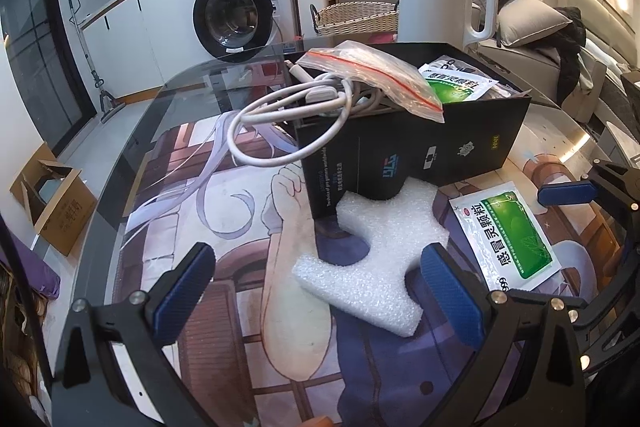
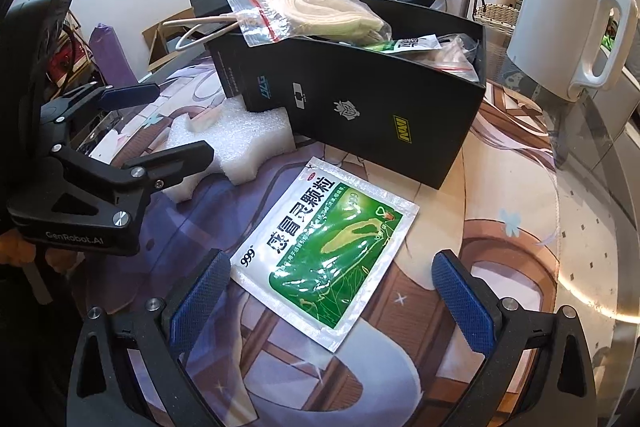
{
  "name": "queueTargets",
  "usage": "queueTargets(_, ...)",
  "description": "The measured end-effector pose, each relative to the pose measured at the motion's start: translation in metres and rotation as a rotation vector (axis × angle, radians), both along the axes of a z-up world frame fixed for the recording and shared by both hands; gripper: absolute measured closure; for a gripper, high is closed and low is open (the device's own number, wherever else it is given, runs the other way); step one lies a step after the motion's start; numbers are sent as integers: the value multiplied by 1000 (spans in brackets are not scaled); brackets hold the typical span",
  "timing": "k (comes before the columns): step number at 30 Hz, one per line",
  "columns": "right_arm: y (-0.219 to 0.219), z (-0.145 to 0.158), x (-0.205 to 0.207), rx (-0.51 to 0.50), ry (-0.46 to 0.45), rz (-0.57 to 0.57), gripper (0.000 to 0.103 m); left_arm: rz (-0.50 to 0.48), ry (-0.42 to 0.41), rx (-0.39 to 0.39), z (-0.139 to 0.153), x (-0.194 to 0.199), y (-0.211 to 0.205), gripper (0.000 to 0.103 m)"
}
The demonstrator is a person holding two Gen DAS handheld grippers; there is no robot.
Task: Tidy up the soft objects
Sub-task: 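Withdraw both tools and move the right tool toward the second green packet, then grasp the second green medicine packet with the right tool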
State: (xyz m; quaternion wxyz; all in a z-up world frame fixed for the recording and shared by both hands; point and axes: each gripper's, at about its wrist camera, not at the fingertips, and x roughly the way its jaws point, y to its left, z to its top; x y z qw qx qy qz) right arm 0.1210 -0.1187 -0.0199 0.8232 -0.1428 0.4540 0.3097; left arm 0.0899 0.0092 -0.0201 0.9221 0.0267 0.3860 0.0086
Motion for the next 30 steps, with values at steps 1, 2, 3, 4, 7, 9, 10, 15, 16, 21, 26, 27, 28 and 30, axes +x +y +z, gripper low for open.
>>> queueTargets(1, 1, -1, 0, -5, -4, 0, 1, 1, -1, -1, 0, 0, 1, 0)
queueTargets(2, 2, -1, 0, -11, -8, -1, 1, 3, -1, -2, 0, 0, 1, 0)
queueTargets(3, 3, -1, 0, -17, -14, 0, 1, 4, -2, -4, 1, 0, 2, 0)
queueTargets(4, 6, -2, -1, -21, -19, 2, 1, 5, -3, -6, 1, 0, 3, 0)
queueTargets(7, 5, -2, -1, -23, -22, 5, 1, 6, -3, -7, 1, 0, 4, 0)
queueTargets(9, 6, -1, -1, -23, -24, 2, 1, 6, -3, -7, 1, 0, 4, 0)
queueTargets(10, 8, -2, -1, -23, -26, 0, 1, 7, -3, -6, 1, 0, 4, 0)
queueTargets(15, 11, -3, -2, -24, -33, -9, 1, 14, -4, -11, 1, 1, 8, 0)
queueTargets(16, 12, -3, -2, -25, -34, -11, 1, 14, -4, -12, 1, 1, 8, 0)
queueTargets(21, 14, -3, -2, -28, -38, -21, 1, 13, -2, -7, 0, 1, 7, 0)
queueTargets(26, 6, -3, 0, -33, -32, -22, 1, 11, 1, -7, -1, 1, 6, 0)
queueTargets(27, 3, -3, 0, -34, -32, -22, 1, 9, 2, -7, -2, 1, 6, 0)
queueTargets(28, 0, -3, 1, -34, -31, -22, 1, 8, 2, -7, -2, 1, 5, 0)
queueTargets(30, -6, -3, 0, -37, -32, -13, 0, 5, 7, -8, -3, 2, 4, 0)
